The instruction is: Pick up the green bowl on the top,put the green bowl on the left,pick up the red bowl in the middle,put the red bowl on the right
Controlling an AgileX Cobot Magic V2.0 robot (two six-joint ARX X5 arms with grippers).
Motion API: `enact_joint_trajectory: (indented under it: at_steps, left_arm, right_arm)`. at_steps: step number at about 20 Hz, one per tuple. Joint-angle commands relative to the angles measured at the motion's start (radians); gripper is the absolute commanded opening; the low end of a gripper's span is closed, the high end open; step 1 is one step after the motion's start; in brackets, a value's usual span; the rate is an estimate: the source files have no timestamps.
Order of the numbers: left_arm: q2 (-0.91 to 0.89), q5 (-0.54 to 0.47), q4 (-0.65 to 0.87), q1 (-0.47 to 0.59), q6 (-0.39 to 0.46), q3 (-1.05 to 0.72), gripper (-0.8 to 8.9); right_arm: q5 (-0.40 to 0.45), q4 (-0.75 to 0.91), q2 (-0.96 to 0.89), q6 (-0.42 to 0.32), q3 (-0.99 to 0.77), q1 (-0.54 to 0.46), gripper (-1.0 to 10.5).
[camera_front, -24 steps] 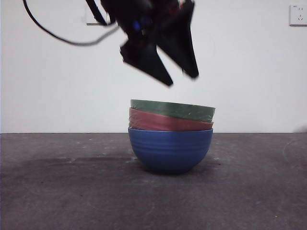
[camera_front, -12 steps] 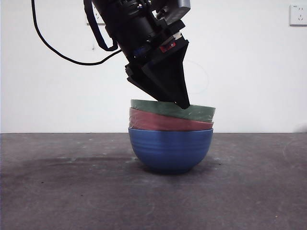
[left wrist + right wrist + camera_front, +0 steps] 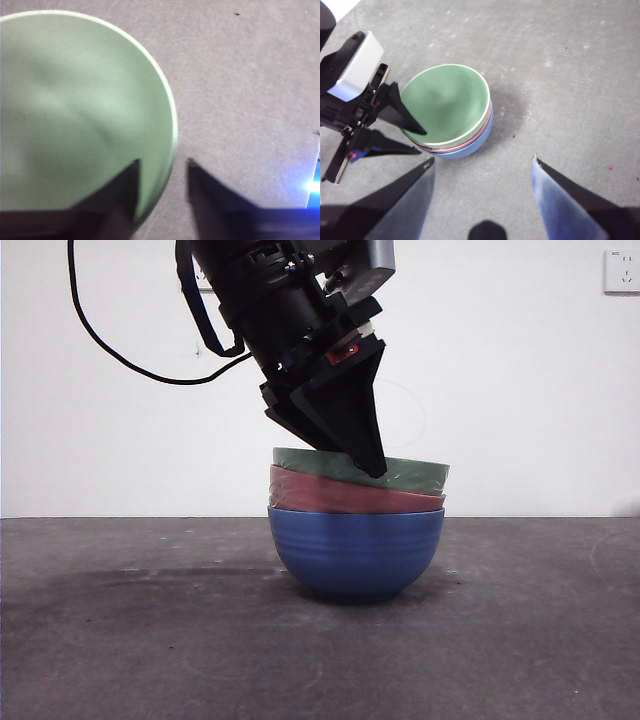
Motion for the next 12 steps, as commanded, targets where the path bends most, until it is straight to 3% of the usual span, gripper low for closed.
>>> enact_joint_trajectory:
  at_steps: [1,4,9,12]
  left_arm:
    - [0.011,0.003,0.005,-0.004,0.012,-0.002,0.52]
    - [0.011,0.003,0.005,-0.004,0.012,-0.002,-0.13]
    - [0.003,0.002,0.022,-0.004,0.011,0.018,-0.08]
    - [0.003,0.002,-0.086,-0.004,0.01,0.113,-0.08]
  right_arm:
    - [0.001,0.002,0.0,0.006,0.003,0.001,3.2]
    - [0.001,0.002,0.0,0.006,0.003,0.001,3.2]
    - [0.002,0.002,0.0,0.006,0.003,0.001,3.1]
    - [0.002,0.002,0.0,0.006,0.003,0.001,3.1]
